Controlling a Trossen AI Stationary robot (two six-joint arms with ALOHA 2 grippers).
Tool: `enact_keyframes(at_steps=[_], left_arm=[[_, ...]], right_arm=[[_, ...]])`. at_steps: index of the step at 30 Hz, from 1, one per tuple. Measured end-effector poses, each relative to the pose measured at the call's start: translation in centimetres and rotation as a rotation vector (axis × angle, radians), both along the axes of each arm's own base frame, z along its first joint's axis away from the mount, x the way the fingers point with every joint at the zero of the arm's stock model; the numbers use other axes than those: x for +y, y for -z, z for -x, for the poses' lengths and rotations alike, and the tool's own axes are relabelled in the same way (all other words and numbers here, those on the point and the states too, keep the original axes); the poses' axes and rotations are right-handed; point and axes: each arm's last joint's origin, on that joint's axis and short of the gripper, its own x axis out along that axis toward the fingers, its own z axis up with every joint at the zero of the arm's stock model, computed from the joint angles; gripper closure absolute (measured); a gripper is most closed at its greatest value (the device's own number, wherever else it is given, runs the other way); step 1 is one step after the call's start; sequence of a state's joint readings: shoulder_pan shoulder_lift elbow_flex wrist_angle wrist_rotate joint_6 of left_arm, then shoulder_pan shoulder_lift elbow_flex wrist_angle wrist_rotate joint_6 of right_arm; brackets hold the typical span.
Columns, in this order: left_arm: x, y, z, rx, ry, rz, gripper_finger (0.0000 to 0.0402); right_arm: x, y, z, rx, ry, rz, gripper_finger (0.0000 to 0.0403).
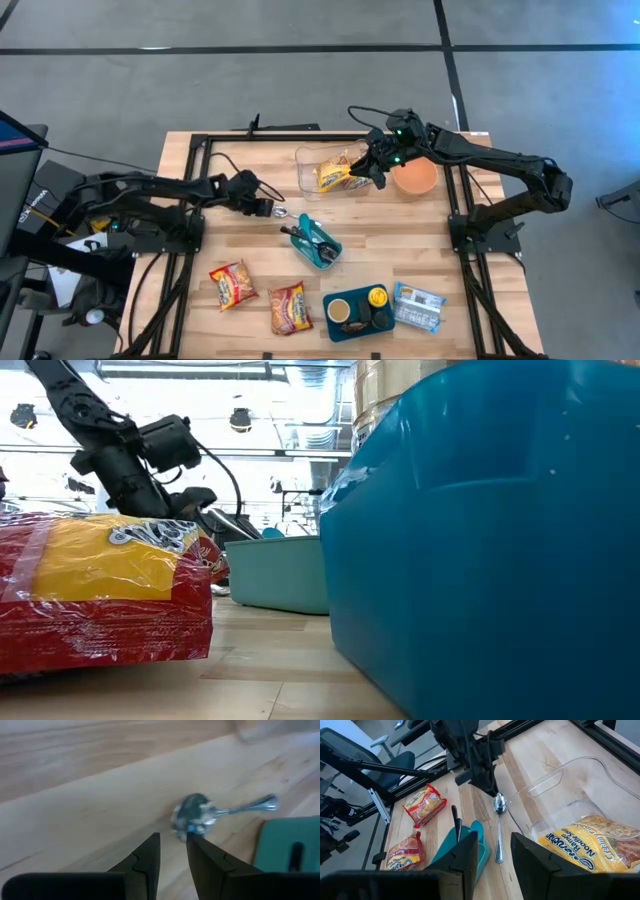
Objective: Pick & Place Food Item
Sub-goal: Put the silver spoon into the green bin
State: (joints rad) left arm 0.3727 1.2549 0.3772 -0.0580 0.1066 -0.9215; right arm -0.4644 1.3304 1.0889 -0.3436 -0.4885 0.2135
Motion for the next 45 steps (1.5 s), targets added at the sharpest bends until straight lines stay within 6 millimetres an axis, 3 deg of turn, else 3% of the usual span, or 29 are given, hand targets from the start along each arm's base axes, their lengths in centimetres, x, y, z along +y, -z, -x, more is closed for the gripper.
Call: enact_keyframes(at_steps=[15,29,45], left_arm=[[0.7,0.3,-0.8,-0.063,-0.002,-0.009,0.0311],[1.0,1.8,-1.8,-0.082,0.025,0.022,0.0312],[1.1,1.8,-2.0,-0.096,0.02,0.01,0.0312]], right_arm=[[0.0,0.0,0.0,0.0,-0.001,0.001,0.0291],[0.0,0.0,0.0,0.0,-0.002,0.003,0.0291],[0.0,0.0,0.0,0.0,-0.002,0.004,0.0291]])
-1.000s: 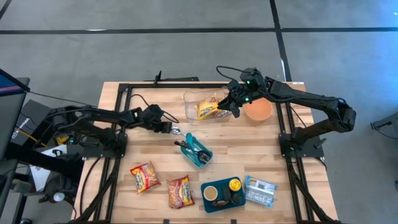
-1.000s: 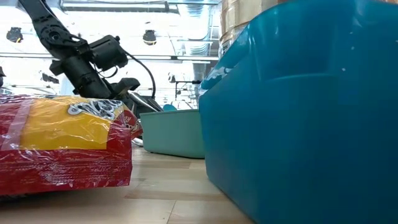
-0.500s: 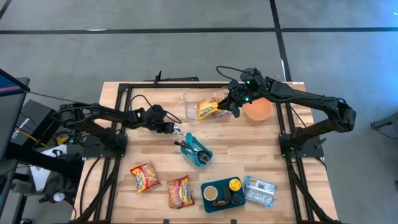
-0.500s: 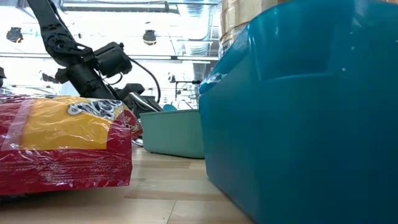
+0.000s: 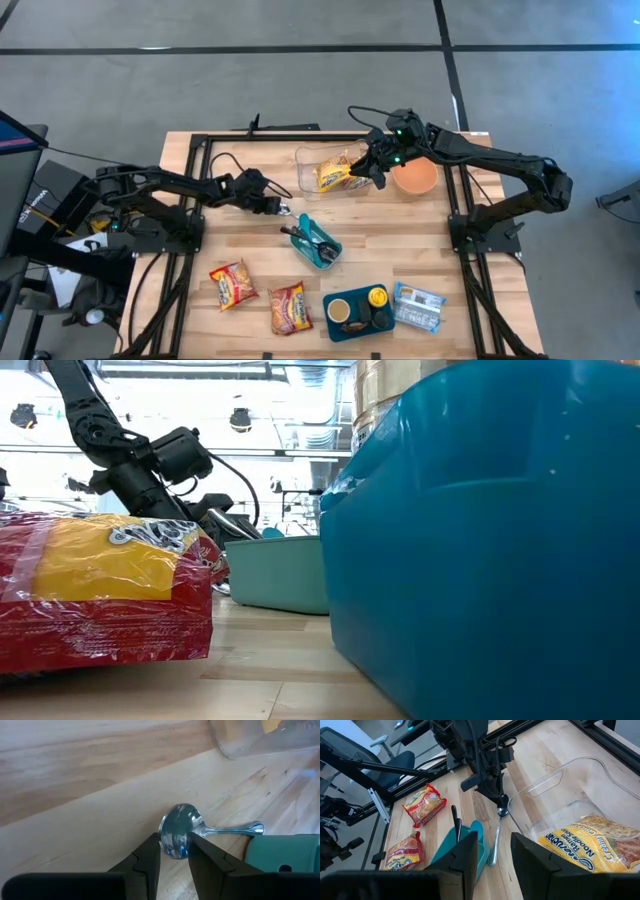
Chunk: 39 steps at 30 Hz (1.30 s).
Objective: Pick & Place Food Item
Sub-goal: Put the silver spoon into the green bin
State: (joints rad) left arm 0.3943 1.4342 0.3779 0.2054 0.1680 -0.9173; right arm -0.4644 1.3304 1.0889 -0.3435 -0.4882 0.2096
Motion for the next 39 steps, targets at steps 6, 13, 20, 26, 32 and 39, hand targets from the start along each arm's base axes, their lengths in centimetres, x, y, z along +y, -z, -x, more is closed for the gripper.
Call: enact_keyframes(at_steps=[6,13,20,26,32,39], left_arm=[[0.02,-0.03,-0.03,-0.003,-0.002,-0.004,0.0312],[0.09,-0.02,-0.01,0.003,-0.022,-0.018,0.0336],[0.18,-0.21,-0.16,-0.015,-0.036,-0.025,0.0393],[0.18,-0.15,-0.12,-0.011,-0.033,-0.032,0.038],[0.22,-0.27,-0.23,-0.026,-0.034,-0.034,0.0396],[0.32,-0.54,-0.48,-0.063,-0.034,-0.05,0.0399]], right_arm=[[0.0,0.0,0.0,0.0,0.0,0.0,0.0291],[0.0,0.0,0.0,0.0,0.0,0.0,0.0291],[-0.05,0.01,0.0,0.004,0.015,0.009,0.0291],[-0.05,0.01,0.0,0.004,0.016,0.009,0.0291],[-0.06,0.01,0.0,0.005,0.016,0.009,0.0291],[-0.06,0.01,0.01,0.005,0.016,0.009,0.0291]])
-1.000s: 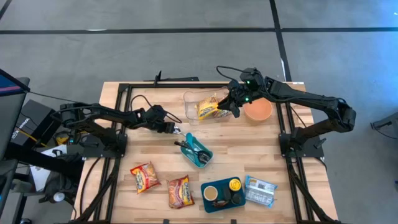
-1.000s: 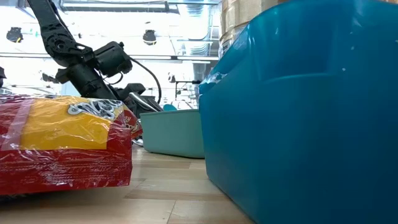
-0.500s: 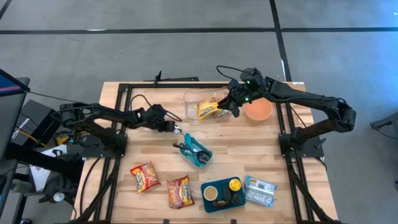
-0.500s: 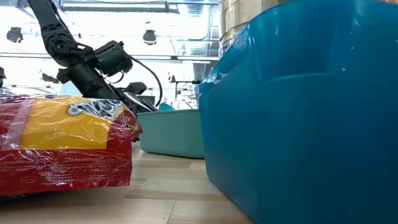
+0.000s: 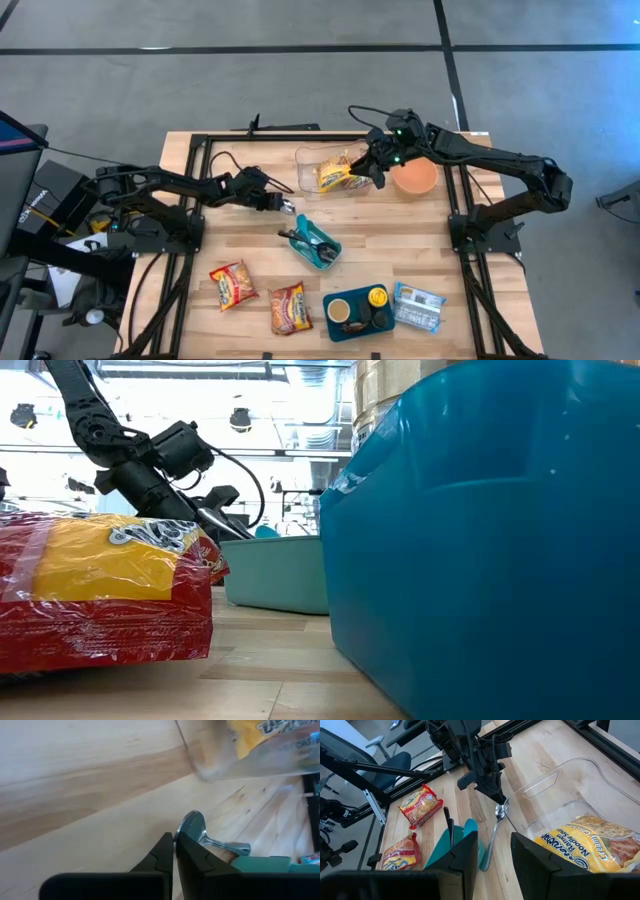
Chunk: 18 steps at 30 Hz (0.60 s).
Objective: Pick & Place Food Item
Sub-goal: Put the silver spoon into the green bin
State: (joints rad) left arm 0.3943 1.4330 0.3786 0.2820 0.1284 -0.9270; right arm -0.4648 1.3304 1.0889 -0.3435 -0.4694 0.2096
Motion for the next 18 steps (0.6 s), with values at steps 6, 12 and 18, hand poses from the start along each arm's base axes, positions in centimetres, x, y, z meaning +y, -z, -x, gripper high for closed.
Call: enact_keyframes(at_steps=[6,12,18], left_arm=[[0.09,-0.13,-0.11,-0.023,-0.034,0.006,0.0399],[0.23,-0.42,-0.35,-0.063,-0.063,0.002,0.04],[0.35,-0.69,-0.55,-0.098,-0.083,-0.009,0.0401]], right_arm=[[0.01,0.0,0.0,0.0,0.0,0.0,0.0291],[0.0,0.01,0.0,0.0,0.0,0.0,0.0291],[0.0,0.0,0.0,0.0,0.0,0.0,0.0291]])
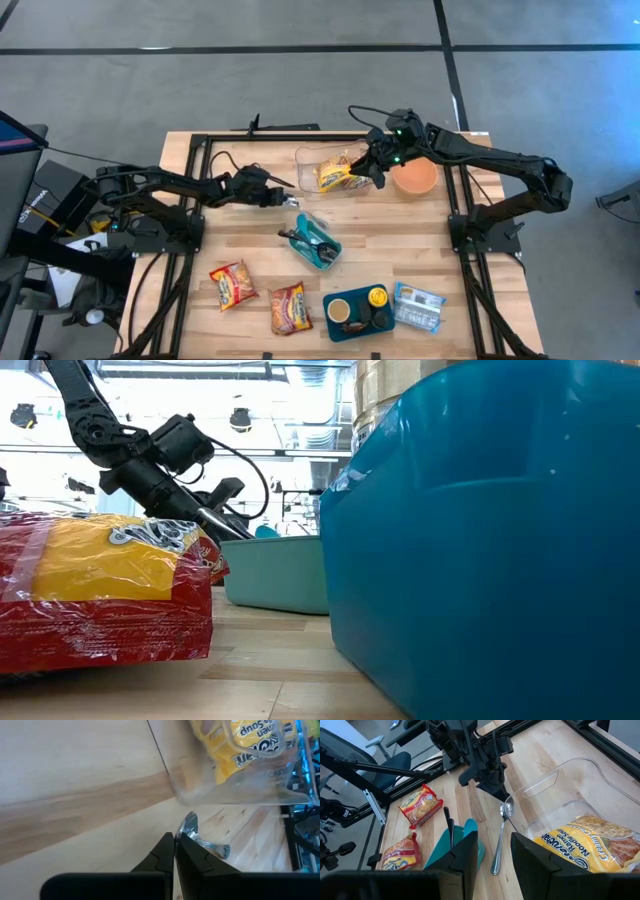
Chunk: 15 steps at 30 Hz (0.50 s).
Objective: Pick & Place Food Item
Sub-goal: Put the silver spoon into the green bin
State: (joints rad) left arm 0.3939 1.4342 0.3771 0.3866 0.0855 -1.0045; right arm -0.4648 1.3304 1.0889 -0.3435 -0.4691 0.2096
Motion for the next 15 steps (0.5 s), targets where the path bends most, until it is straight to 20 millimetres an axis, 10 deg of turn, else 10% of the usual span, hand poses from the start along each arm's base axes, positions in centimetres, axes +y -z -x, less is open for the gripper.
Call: enact_keyframes(at_steps=[15], left_arm=[[0.22,-0.94,-0.62,-0.118,-0.006,-0.02,0.0401]], right_arm=[[-0.01,0.0,0.0,0.0,0.0,0.0,0.0291]])
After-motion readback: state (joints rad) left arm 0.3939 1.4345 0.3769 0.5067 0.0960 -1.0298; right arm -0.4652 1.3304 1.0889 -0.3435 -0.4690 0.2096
